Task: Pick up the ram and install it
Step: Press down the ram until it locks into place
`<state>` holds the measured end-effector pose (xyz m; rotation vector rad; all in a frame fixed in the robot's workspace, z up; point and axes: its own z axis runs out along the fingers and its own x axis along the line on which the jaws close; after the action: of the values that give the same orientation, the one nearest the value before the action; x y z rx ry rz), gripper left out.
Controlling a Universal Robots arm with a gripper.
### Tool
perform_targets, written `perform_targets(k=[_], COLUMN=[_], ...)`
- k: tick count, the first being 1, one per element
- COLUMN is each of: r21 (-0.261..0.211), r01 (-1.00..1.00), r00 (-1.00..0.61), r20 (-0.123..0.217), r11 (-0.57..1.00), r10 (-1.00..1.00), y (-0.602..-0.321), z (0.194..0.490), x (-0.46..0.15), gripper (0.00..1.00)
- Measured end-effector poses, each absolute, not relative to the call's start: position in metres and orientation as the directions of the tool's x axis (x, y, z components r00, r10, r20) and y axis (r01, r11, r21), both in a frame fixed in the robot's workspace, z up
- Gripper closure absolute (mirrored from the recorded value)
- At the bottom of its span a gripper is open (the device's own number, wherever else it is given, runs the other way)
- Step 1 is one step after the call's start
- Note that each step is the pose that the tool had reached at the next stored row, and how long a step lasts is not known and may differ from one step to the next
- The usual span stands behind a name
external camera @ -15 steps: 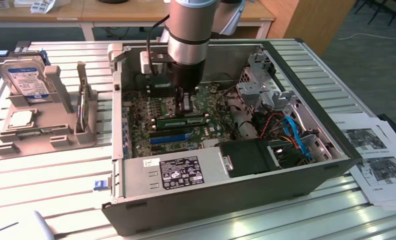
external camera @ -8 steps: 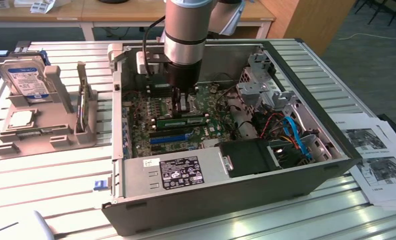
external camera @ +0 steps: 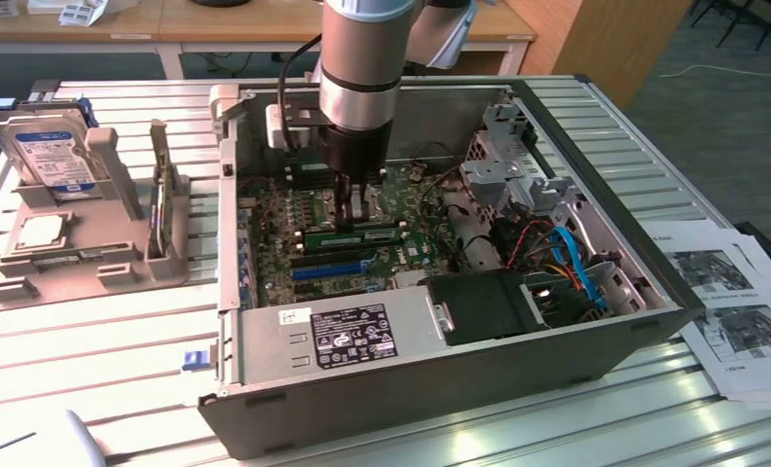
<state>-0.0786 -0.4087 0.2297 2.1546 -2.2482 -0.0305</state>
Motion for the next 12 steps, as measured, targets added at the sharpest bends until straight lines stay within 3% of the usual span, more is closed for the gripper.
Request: perform_targets(k=[12], r21=[0.033], r01=[-0.999], r00=[-0.042], r20=[0.007], r11=[0.043], r10=[-0.999], y=[-0.4087], z=[0.2274], x=[-0.0786], gripper=[0.90])
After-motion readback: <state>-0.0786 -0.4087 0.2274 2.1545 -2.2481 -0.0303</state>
